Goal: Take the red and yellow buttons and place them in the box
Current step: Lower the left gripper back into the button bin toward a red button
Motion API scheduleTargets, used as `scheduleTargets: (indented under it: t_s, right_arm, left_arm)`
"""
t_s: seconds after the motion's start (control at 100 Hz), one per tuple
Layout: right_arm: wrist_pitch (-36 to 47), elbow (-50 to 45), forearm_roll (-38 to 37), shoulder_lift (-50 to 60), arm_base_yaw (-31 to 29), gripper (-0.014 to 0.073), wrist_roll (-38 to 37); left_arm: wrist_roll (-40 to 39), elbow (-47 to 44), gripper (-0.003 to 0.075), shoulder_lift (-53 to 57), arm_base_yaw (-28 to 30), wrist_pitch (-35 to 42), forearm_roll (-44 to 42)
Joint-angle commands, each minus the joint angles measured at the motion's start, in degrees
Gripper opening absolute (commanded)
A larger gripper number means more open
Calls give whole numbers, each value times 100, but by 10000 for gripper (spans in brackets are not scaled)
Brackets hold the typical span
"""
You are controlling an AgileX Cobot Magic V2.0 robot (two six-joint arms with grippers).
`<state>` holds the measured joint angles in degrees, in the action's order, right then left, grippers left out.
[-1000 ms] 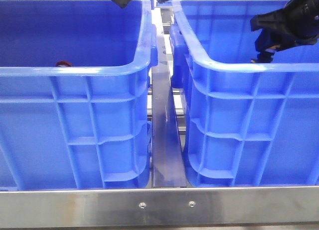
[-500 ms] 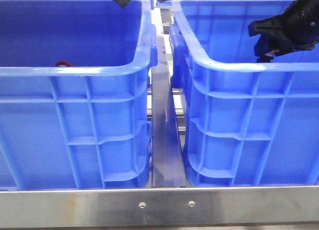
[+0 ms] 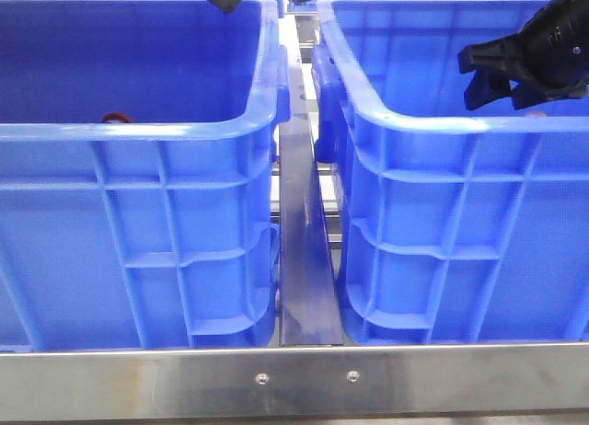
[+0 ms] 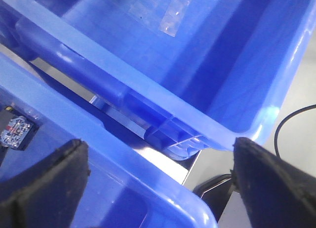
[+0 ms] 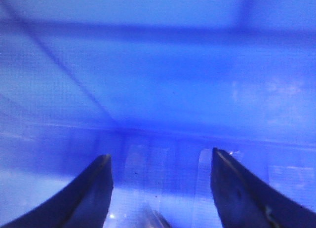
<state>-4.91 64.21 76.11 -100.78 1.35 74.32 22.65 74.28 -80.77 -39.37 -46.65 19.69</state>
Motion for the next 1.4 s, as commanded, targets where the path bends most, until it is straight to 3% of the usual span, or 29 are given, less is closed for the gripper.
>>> scheduleTargets:
  t_s: [0.0,0.32,0.58,0.73,1.39]
  right_arm:
    - [10,152,26,432,-8,464,36]
    - [-163,-152,26,1195,-14,464,36]
    - [-174,-729,21,2069,-14,464,36]
    - [-56,-918,21,2333,-14,464,36]
    - [-207,-952,21,2327,-14,464,36]
  left_arm:
    - [-1,163,564,188,-39,305,177]
    - [-115,163,564,188,-39,242,49]
    - [-2315,239,564,188,-39,139,-1650]
    - [-2767,440,563,188,27,-251,-2183]
    - [-3017,598,563,-258,2296,-800,-1626]
